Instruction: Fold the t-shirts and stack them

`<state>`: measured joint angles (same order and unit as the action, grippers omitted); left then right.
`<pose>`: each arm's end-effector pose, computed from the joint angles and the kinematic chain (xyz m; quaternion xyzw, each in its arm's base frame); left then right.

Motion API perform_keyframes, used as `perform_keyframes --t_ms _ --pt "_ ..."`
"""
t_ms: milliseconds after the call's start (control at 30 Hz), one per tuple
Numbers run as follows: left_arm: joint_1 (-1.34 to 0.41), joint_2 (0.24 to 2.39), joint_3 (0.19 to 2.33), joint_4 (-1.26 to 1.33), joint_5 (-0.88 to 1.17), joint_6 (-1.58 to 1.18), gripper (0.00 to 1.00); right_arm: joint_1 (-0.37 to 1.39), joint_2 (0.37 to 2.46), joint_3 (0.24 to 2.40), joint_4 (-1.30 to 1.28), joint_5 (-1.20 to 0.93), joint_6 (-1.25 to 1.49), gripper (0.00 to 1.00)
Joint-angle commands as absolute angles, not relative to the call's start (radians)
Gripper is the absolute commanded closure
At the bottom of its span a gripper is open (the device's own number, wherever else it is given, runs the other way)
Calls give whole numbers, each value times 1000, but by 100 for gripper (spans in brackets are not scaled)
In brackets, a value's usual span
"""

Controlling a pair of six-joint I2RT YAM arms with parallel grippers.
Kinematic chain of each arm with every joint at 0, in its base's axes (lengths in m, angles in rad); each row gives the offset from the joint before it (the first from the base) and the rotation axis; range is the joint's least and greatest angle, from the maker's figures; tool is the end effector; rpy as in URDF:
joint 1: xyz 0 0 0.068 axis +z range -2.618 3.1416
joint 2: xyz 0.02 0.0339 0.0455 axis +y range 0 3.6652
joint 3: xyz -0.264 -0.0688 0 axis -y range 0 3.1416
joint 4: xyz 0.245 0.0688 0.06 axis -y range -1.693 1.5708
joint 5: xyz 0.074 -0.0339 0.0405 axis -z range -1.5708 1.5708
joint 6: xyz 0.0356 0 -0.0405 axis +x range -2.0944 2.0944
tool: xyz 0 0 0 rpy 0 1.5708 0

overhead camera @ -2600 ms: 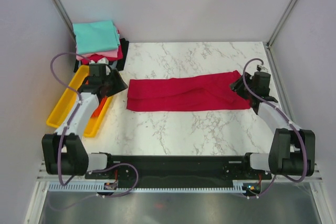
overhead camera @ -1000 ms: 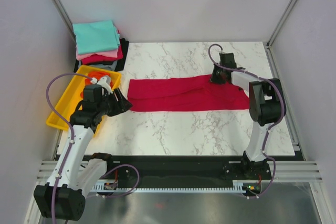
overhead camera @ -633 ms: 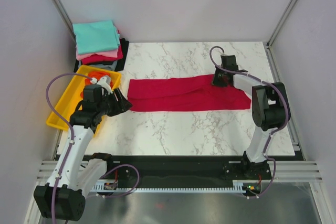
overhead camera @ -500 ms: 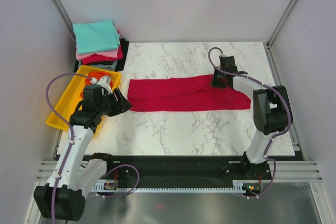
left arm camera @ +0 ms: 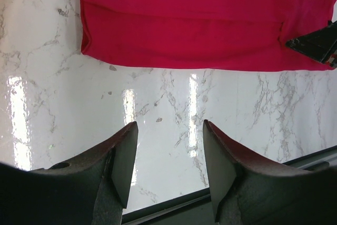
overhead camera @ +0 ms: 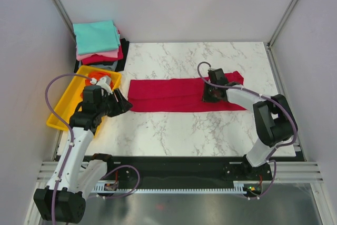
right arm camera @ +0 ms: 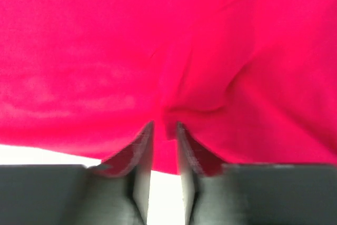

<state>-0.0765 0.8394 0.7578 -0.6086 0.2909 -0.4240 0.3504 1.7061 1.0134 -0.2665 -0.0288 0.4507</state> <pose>0.1748 -0.0236 0.2810 -0.0939 0.8923 -0.2315 0.3761 0.3240 0.1195 0.1751 0.0435 0.9525 0.1300 0.2718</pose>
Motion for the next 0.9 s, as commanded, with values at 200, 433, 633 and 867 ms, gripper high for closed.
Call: perform_keyframes --t_ms 200,433,633,867 --pt "-78 818 753 -594 311 -388 40 428 1548 1035 -348 20 473 44" --pt "-80 819 752 -592 311 -388 40 358 1548 1124 -394 129 405 47" --pt "-80 818 752 -592 313 -388 40 239 1632 1095 -394 113 399 65" --pt "-80 825 752 -592 321 -387 40 195 1617 956 -383 156 394 70"
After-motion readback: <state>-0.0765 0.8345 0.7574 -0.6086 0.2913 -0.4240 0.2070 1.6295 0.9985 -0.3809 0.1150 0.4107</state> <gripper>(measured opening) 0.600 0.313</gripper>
